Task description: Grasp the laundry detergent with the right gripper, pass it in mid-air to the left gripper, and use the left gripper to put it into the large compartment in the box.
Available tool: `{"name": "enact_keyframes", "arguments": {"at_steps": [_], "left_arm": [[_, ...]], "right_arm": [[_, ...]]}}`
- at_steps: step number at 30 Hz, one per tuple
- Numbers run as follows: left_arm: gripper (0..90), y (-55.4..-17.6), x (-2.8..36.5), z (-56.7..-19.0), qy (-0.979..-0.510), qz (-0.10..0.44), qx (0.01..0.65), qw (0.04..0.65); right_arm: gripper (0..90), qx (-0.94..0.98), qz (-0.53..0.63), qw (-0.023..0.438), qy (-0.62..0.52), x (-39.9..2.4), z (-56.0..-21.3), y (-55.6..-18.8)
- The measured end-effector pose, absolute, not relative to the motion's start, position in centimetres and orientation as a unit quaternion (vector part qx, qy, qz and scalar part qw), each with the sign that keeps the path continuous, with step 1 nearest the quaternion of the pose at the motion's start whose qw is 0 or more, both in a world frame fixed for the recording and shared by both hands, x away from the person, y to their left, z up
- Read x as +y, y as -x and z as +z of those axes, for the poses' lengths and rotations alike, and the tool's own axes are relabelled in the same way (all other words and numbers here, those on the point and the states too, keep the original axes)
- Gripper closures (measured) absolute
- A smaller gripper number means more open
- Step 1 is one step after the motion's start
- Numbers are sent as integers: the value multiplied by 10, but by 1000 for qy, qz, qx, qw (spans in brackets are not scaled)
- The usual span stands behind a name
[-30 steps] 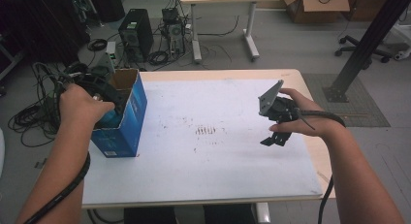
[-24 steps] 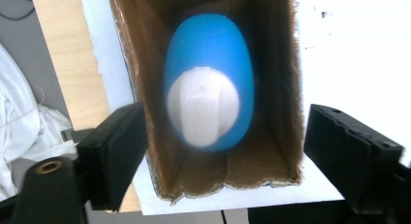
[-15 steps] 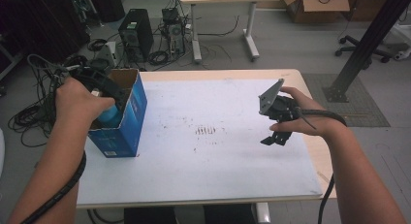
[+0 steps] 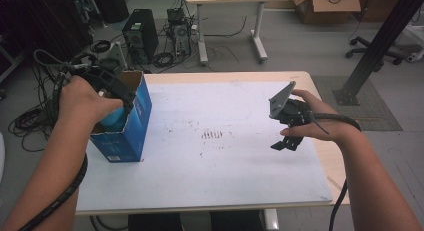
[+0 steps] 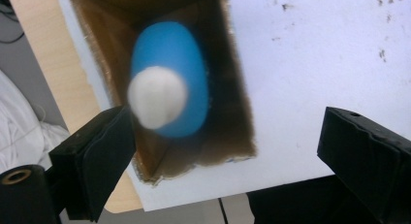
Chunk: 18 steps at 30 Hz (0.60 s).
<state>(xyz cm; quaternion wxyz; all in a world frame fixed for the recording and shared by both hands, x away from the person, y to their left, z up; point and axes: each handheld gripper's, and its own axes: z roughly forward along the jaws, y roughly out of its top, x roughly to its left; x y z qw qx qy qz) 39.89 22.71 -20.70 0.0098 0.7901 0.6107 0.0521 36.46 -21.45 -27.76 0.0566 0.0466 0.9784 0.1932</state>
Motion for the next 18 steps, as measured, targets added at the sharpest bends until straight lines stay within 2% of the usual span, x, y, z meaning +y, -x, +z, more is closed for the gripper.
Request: {"name": "enact_keyframes", "arguments": {"at_steps": [11, 18], "left_arm": [[2, -404, 197, -205, -845, 35, 532, 25], [2, -406, 179, -202, -879, 41, 473, 37]], "right_arm": [[30, 980, 186, 61, -45, -215, -265, -365], [28, 978, 192, 71, -45, -216, -247, -370]]}}
